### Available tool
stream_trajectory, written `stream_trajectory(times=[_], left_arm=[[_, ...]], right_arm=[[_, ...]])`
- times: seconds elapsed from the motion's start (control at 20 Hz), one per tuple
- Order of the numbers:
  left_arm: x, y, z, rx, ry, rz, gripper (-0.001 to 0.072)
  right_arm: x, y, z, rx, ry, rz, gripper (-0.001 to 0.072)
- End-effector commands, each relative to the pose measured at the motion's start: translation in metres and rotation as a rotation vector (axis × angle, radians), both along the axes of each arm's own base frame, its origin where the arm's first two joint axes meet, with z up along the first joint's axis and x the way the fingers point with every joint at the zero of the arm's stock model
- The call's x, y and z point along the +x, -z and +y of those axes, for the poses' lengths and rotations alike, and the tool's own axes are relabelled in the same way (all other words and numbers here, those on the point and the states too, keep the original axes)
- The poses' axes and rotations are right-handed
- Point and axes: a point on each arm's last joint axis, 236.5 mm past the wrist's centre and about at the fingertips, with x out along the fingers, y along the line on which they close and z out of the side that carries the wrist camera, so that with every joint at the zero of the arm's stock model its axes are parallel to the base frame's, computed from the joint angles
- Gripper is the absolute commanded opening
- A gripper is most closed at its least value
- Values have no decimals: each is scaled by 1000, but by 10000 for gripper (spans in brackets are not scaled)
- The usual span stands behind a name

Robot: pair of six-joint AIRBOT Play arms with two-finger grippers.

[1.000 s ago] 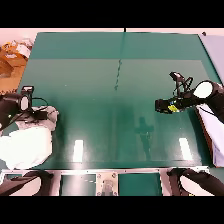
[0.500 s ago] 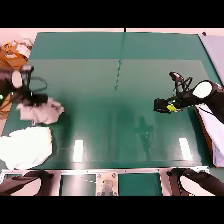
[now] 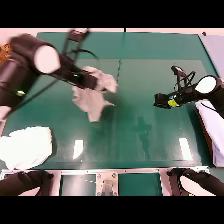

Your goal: Fold the shirts.

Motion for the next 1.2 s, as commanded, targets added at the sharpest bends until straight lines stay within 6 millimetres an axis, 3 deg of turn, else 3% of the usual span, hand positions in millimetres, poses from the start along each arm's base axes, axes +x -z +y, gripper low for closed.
stream_trajectory(times=[0.0, 0.05, 0.15, 0.25, 0.3, 0.35, 0.45, 0.55, 0.65, 0.8, 0.95, 1.05, 1.15], left_arm=[[-11, 32, -67, -73, 100, 45, 305], [-4, 46, -62, -43, 94, 61, 576], [11, 58, -27, 18, 43, 104, 574], [26, 62, 30, 63, -62, 179, 574], [28, 67, 58, 80, -120, 232, 575], [25, 74, 78, 84, -164, 290, 575], [1, 97, 90, 37, -198, 450, 575], [-31, 131, 74, -15, -164, 587, 575], [-56, 166, 45, -96, -133, 652, 574], [-68, 210, 12, -190, -174, 622, 573], [-76, 234, -18, -283, -233, 632, 569], [-79, 246, -33, -288, -215, 631, 410], [-83, 254, -38, -283, -217, 645, 402]], right_arm=[[11, -17, 0, 13, 30, -33, 117], [11, -17, -2, 21, 57, -24, 233], [7, -15, -11, 17, 77, 4, 243], [6, -13, -31, 17, 130, 25, 310], [7, -13, -42, 19, 161, 25, 311], [9, -12, -53, 21, 194, 24, 312], [12, -3, -66, 29, 220, 47, 359], [13, 20, -63, 55, 200, 104, 382], [15, 45, -46, 115, 180, 158, 380], [25, 77, -11, 203, 131, 180, 371], [30, 106, 16, 231, 88, 208, 345], [33, 118, 33, 257, 70, 215, 291], [37, 125, 44, 291, 71, 223, 290]])
